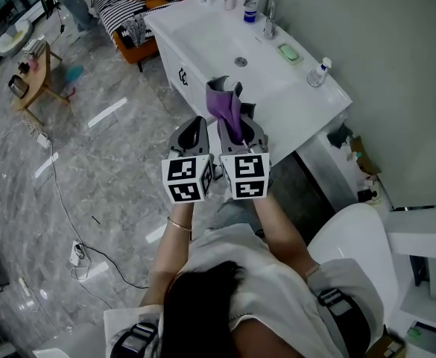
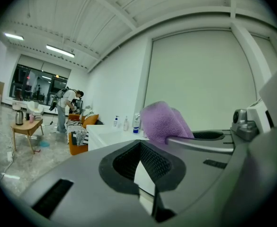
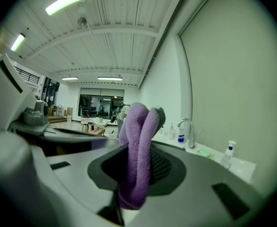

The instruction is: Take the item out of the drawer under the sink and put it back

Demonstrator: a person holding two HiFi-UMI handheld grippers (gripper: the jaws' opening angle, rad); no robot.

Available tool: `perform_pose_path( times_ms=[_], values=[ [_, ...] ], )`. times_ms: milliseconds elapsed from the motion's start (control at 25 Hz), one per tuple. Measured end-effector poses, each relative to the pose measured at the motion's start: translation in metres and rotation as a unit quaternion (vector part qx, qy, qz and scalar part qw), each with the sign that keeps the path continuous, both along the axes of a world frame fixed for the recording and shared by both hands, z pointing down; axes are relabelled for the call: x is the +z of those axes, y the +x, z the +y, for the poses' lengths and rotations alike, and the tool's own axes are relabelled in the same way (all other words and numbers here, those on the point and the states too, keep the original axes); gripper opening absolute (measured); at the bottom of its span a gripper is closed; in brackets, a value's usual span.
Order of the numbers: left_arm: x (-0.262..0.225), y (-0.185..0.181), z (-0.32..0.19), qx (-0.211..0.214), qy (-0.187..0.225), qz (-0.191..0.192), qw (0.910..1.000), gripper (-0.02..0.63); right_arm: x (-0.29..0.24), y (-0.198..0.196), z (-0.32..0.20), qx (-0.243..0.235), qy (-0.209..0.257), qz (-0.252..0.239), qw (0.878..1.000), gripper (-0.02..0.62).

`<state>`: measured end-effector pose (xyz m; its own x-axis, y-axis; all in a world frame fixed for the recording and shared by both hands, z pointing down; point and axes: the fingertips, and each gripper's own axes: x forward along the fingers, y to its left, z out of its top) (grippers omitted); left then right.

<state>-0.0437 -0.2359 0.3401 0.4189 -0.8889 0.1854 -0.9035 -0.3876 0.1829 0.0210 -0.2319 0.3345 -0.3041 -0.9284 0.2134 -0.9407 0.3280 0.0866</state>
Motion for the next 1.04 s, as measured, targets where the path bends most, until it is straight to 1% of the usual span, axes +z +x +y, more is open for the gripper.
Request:
perform_pose_path(
  times_ms=[400,480,1040],
  values=[
    [0.001,0.005,0.004,-0.004,0.007,-0.010,0.9999,0.003,0.003,0.008,0.003,0.002,-0.002,0.006,1.000,0.092],
    [0.003,0.006,0.006,-0.003,0.003,-0.013,0.9999,0.003,0.004,0.009,0.004,0.002,-0.003,0.008,1.000,0.092],
    [0.008,0.011,0.008,-0.005,0.007,-0.016,0.9998,0.003,0.007,0.016,0.007,-0.001,-0.009,0.012,1.000,0.092]
  ],
)
